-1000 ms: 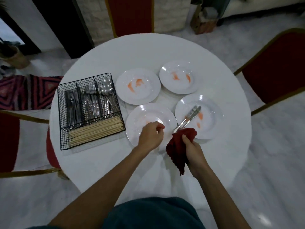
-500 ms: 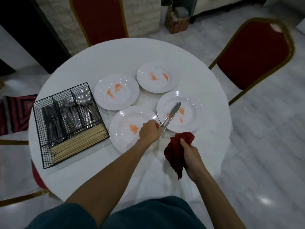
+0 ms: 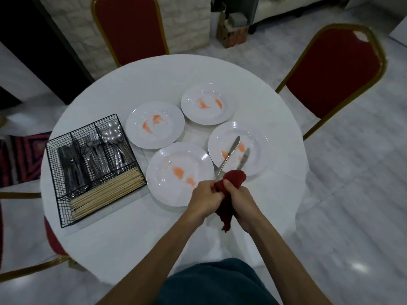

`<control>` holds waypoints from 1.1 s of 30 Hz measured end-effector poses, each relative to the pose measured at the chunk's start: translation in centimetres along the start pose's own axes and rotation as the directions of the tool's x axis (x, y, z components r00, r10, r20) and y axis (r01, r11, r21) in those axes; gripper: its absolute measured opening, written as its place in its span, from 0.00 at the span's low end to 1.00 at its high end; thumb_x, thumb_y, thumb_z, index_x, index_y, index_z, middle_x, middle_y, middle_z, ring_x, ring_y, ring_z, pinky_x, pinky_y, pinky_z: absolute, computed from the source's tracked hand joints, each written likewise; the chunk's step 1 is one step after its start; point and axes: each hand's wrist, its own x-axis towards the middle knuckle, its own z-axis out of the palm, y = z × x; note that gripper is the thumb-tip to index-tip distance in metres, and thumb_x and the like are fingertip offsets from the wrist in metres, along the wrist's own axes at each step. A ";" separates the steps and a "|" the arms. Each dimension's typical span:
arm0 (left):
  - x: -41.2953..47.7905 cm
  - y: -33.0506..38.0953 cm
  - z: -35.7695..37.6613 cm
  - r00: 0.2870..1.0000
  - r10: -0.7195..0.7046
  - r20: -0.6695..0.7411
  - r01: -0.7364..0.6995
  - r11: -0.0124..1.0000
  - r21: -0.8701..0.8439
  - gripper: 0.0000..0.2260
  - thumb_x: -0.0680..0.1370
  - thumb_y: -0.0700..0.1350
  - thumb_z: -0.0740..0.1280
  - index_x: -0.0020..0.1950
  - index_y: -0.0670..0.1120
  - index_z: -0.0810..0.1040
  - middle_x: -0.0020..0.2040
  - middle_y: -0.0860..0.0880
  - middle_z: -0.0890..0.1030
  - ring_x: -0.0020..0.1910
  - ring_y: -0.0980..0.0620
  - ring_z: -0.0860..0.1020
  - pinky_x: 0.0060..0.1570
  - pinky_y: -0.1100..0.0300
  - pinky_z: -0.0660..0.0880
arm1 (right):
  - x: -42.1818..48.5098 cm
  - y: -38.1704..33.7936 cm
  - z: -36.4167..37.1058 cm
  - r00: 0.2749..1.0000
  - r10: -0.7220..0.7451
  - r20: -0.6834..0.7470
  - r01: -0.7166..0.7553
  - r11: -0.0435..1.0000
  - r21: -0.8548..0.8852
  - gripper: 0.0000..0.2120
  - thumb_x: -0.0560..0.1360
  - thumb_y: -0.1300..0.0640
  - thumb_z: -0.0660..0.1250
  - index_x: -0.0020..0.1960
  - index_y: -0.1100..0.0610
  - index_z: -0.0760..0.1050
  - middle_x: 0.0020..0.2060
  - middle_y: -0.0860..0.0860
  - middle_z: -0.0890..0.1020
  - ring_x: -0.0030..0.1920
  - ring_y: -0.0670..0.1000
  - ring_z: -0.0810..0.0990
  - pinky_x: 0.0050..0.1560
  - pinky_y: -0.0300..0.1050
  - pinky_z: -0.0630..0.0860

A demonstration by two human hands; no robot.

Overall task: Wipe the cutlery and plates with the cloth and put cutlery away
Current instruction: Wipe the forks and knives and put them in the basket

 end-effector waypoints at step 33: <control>-6.2 -0.3 -3.9 0.973 0.121 0.197 -0.142 0.985 0.095 0.10 0.83 0.50 0.63 0.51 0.45 0.80 0.37 0.51 0.85 0.33 0.55 0.82 0.37 0.63 0.78 | -2.1 -3.6 2.4 0.968 -0.195 -0.157 0.201 0.979 0.023 0.10 0.84 0.53 0.63 0.51 0.58 0.78 0.44 0.56 0.85 0.45 0.55 0.84 0.44 0.46 0.79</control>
